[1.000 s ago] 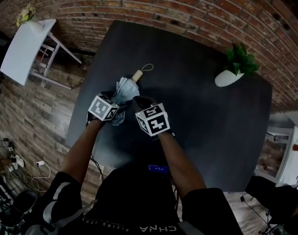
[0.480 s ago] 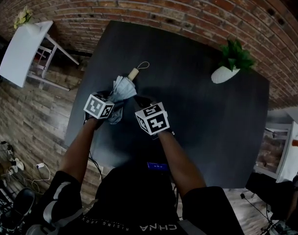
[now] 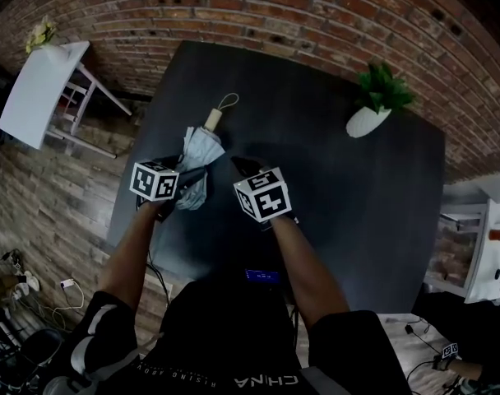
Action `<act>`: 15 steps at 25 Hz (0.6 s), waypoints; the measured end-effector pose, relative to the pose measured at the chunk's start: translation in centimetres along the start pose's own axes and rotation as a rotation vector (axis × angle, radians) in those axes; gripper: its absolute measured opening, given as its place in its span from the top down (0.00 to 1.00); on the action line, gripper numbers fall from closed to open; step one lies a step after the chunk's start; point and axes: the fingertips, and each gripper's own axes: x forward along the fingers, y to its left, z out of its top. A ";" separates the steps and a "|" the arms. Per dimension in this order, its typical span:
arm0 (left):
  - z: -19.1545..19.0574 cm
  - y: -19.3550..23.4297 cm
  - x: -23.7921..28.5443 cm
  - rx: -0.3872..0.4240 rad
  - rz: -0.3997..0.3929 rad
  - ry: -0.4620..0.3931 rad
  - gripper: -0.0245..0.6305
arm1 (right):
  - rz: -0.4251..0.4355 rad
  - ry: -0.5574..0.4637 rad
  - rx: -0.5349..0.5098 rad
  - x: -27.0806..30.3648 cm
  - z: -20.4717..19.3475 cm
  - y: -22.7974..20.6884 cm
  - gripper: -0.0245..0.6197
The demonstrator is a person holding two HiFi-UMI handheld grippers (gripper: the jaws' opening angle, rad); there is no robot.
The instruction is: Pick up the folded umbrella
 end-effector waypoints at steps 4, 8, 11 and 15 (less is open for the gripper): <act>1.4 -2.0 -1.6 -0.041 -0.037 -0.108 0.51 | -0.007 -0.020 -0.018 -1.6 0.5 0.0 0.94; 2.7 -4.3 -3.6 -0.059 -0.067 -0.217 0.51 | -0.003 -0.037 -0.049 -3.6 0.9 0.3 0.95; 3.7 -6.3 -5.3 -0.051 -0.088 -0.297 0.51 | 0.004 -0.059 -0.067 -5.2 1.4 0.6 0.95; 4.7 -9.0 -7.6 -0.055 -0.111 -0.404 0.51 | 0.018 -0.095 -0.088 -7.3 2.1 1.6 0.95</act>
